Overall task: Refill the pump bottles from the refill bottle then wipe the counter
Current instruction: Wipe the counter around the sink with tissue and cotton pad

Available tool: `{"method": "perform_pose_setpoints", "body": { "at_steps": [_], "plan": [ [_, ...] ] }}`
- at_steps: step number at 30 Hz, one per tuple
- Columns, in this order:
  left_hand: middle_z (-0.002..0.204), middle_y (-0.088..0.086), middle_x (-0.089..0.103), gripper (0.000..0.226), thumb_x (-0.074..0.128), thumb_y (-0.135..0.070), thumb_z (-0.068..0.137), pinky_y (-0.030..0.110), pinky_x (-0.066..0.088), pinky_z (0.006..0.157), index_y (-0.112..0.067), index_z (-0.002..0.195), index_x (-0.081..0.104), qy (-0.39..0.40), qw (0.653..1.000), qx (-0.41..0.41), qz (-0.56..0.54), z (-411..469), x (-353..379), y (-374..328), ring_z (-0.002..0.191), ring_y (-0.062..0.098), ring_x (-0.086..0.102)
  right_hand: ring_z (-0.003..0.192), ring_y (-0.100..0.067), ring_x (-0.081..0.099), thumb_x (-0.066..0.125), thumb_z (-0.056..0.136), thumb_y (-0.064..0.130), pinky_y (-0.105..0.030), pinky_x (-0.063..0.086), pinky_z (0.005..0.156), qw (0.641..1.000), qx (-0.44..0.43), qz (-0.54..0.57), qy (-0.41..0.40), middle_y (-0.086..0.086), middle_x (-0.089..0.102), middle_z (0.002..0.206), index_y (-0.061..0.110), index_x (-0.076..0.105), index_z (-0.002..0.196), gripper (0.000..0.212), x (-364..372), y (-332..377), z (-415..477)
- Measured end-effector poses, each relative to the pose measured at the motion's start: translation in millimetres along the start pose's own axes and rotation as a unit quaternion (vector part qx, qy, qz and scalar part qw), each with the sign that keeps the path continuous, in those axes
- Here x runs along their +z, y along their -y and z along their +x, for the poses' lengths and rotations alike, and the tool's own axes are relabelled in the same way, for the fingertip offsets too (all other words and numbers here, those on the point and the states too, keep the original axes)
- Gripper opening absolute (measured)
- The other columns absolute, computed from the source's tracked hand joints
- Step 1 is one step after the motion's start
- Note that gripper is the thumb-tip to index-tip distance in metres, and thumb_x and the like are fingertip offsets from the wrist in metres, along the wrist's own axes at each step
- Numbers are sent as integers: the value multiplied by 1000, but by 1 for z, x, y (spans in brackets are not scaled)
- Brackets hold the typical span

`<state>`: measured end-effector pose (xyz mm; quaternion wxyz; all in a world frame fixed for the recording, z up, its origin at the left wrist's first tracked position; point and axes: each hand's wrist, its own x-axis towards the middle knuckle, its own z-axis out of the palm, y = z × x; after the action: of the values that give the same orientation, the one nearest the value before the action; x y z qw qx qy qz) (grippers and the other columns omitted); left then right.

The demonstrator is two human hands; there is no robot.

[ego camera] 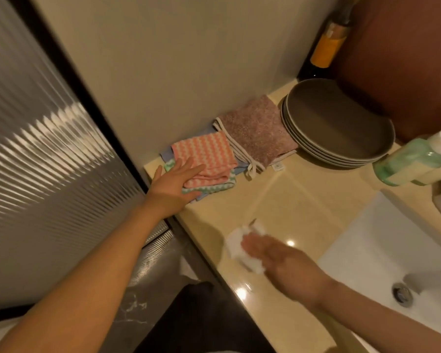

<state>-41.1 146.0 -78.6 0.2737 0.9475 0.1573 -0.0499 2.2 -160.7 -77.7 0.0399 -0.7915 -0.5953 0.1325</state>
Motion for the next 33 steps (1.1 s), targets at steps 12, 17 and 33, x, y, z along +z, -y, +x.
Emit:
{"method": "perform_pose_setpoints", "body": {
  "at_steps": [12, 17, 33],
  "plan": [
    [155, -6, 28, 60, 65, -30, 82, 55, 5, 114, -39, 137, 42, -46, 995, -90, 13, 5, 0, -23, 141, 21, 28, 145, -30, 12, 44, 89, 1, -30, -7, 112, 976, 197, 55, -68, -17, 14, 156, 2, 19, 149, 65, -1, 39, 77],
    [153, 0, 32, 59, 64, -26, 80, 59, 15, 112, -29, 136, 45, -93, 992, -85, 1, 2, 13, -30, 143, 24, 23, 135, -21, 40, 38, 81, 16, -34, 25, 110, 994, 71, 72, -42, -6, 43, 146, 13, 43, 140, 59, 25, 61, -10],
    [159, -1, 13, 58, 57, -33, 88, 52, -10, 113, -29, 143, 37, -112, 993, -32, -22, -21, 42, -78, 147, 21, -5, 147, -25, 6, 37, 97, 8, -28, 0, 114, 912, 375, 76, -147, -12, 8, 158, 5, 15, 150, 58, 1, 1, 8]
  ]
}}
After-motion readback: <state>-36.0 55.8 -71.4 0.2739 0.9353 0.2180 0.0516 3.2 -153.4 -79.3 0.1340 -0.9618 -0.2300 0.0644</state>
